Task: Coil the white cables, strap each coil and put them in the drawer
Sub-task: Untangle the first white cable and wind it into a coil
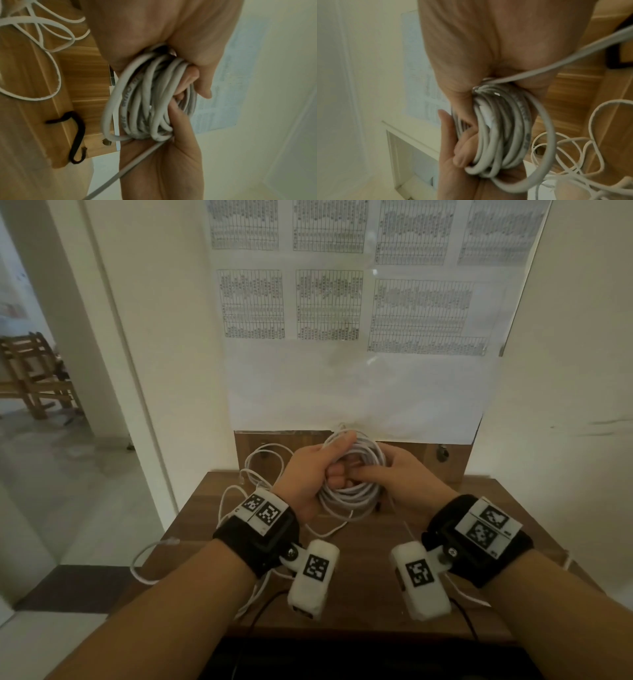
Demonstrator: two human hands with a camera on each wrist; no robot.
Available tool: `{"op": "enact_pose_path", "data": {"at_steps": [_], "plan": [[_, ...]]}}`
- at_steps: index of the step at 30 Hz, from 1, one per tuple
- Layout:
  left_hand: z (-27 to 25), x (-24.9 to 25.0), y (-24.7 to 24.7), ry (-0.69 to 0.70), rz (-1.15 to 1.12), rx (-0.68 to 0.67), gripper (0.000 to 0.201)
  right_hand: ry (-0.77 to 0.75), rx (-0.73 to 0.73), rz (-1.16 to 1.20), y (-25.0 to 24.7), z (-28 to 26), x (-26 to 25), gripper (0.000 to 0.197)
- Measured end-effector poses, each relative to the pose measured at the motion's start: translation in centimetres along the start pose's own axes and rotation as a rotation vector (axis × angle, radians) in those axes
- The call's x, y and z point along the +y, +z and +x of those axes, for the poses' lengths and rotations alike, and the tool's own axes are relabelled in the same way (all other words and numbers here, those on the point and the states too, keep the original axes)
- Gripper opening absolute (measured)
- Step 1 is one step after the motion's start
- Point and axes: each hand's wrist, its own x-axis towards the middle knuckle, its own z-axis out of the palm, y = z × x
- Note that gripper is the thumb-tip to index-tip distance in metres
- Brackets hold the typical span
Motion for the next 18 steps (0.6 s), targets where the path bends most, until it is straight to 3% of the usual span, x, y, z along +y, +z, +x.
{"op": "enact_pose_path", "data": {"at_steps": [3,7,10,13,18], "plan": [[0.2,-0.3,0.0,0.082,0.065,0.069,0.045,-0.088,0.124,0.061,0.5,0.4,0.1,0.026],[-0.2,-1.0,-0.3,0.13,0.107,0.083,0.032,-0.065,0.22,0.154,1.0,1.0,0.2,0.018],[-0.4,-1.4,0.0,0.082,0.019,0.065,0.037,-0.033,0.271,0.254,1.8,0.9,0.2,0.019],[-0.6,-1.8,0.5,0.028,-0.086,0.083,0.025,-0.031,0.324,0.275,2.5,1.0,0.6,0.015],[-0.9,-2.7,1.1,-0.031,-0.198,0.137,0.033,-0.072,0.387,0.099,2.8,1.8,2.1,0.017]]}}
